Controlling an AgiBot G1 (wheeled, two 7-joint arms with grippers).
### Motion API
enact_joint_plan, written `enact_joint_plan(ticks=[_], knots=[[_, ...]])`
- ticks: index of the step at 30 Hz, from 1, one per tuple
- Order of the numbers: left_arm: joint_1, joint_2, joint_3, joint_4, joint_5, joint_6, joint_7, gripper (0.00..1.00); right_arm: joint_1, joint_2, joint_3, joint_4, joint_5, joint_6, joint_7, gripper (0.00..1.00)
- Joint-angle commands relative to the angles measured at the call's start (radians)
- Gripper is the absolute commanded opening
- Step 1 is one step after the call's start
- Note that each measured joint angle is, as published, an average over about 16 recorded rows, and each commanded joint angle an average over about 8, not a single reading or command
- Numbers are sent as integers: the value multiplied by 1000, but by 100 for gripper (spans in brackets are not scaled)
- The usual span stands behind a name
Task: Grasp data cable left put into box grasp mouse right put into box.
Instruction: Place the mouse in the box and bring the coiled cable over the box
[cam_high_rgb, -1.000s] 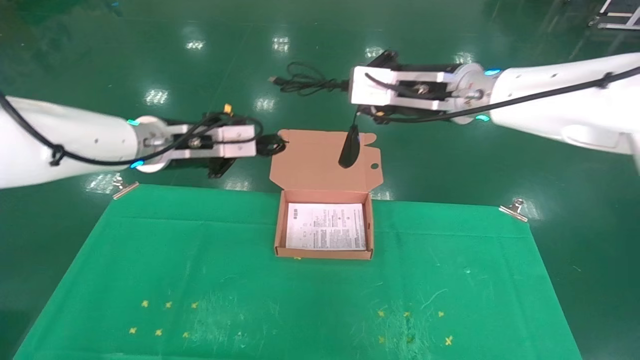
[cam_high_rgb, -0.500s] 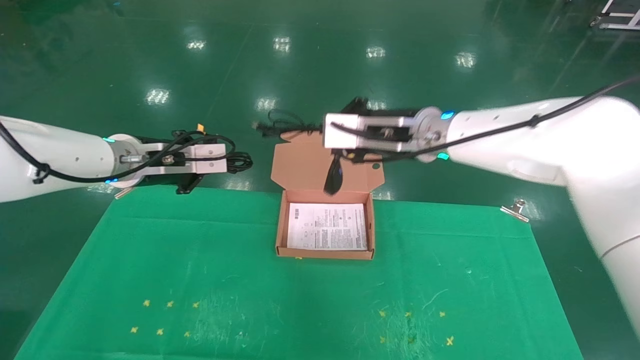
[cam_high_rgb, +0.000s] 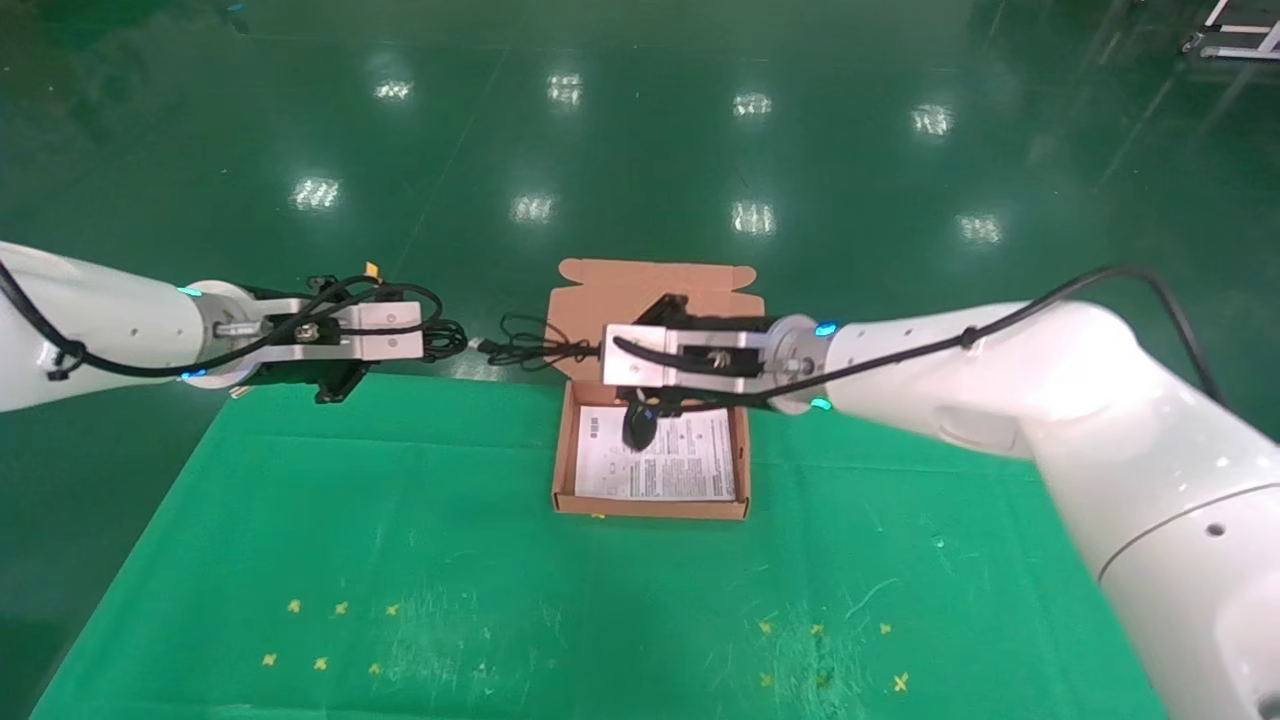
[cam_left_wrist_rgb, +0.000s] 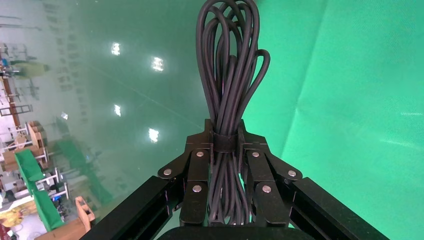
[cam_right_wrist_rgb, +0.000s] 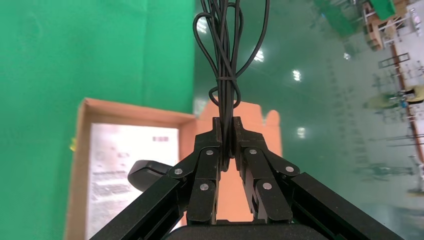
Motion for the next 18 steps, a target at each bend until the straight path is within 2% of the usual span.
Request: enact_joint_plan(ticks=[1, 11, 12, 18], knots=[[1, -1, 0, -5, 3, 2, -5, 0, -12, -3, -19, -2, 27, 7, 0, 0], [3, -2, 0, -11, 6, 4, -10, 0, -46, 2, -92, -93, 149, 97, 28, 1], [3, -2, 0, -11, 6, 4, -10, 0, -48, 2, -98, -105, 157, 103, 29, 6], [3, -2, 0, -12, 7, 4, -10, 0, -53, 3, -124, -154, 180, 118, 29, 81]])
